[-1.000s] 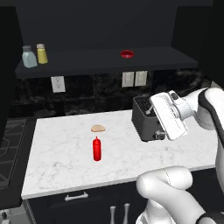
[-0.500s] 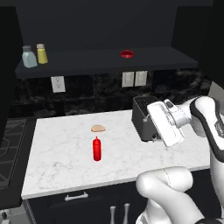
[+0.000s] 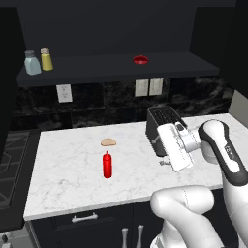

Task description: Put the shaker and condiment bottle from the counter next to their counterparts in the cabinet.

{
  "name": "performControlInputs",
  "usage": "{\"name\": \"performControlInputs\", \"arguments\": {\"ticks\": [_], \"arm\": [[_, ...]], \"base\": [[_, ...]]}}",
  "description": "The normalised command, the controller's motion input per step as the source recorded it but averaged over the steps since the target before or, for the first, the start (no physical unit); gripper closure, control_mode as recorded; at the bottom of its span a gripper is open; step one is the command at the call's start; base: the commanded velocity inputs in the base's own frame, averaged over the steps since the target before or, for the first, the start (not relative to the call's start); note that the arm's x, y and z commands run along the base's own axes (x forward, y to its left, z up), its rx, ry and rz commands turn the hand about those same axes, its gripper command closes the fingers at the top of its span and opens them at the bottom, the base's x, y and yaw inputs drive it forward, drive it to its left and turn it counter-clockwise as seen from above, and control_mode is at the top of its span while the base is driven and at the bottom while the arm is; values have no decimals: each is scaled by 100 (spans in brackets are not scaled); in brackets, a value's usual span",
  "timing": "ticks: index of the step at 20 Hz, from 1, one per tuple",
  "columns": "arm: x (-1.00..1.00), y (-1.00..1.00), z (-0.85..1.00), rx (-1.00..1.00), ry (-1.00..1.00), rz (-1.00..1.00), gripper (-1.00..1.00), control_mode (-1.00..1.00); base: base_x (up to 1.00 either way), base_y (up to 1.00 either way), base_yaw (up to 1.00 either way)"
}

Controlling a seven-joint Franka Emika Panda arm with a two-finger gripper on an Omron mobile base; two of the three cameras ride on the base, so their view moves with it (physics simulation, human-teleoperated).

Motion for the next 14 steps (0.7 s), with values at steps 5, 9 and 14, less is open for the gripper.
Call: {"name": "performControlInputs", "arguments": {"ticks": [5,9,14], "arm": [[7,10,-49,0,4,0,-100,-100],[0,11,-30,2,0,-1,-100,-100],[20,32,0,0,7,-7,-100,-100]], "base": [[0,0,0],[0,0,0],[0,0,0]]}}
